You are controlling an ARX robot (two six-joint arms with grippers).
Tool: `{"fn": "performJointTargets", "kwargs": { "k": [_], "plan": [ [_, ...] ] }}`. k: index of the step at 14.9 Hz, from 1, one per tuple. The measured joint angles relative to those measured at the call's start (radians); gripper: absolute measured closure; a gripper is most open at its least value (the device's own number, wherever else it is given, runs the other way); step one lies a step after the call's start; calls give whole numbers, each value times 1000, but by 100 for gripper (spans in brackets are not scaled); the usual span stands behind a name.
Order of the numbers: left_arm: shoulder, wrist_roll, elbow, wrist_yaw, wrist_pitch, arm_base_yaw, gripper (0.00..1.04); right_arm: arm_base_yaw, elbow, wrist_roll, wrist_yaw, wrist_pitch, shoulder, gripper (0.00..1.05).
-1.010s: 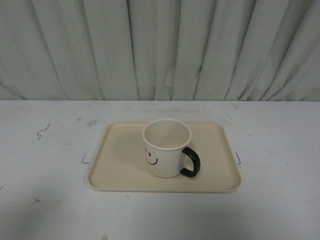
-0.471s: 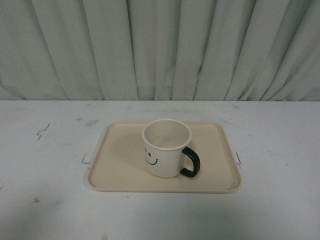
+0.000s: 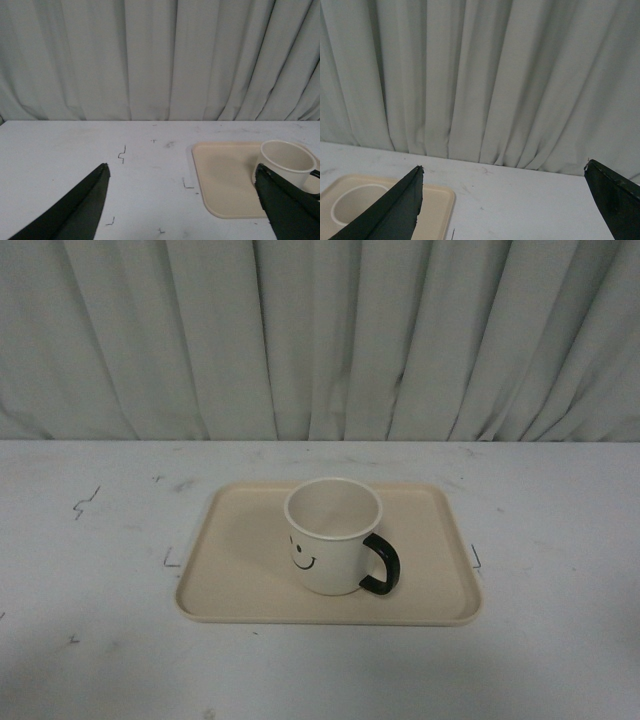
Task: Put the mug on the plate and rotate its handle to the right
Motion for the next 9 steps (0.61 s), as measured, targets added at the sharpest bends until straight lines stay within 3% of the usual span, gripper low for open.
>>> {"fn": "performJointTargets", "kwargs": {
  "k": [1, 2, 6, 9],
  "plan": [
    [0, 0, 0, 0, 0, 0, 6, 34, 107, -57, 14, 19, 178, 6],
    [0, 1, 0, 0, 0, 0, 7, 62, 207, -134, 42, -20, 341, 6],
    [0, 2, 0, 0, 0, 0, 7, 86, 353, -184, 75, -140, 537, 6],
    [0, 2, 0, 0, 0, 0, 7, 159, 795, -111, 4, -519, 936, 6]
  ]
}}
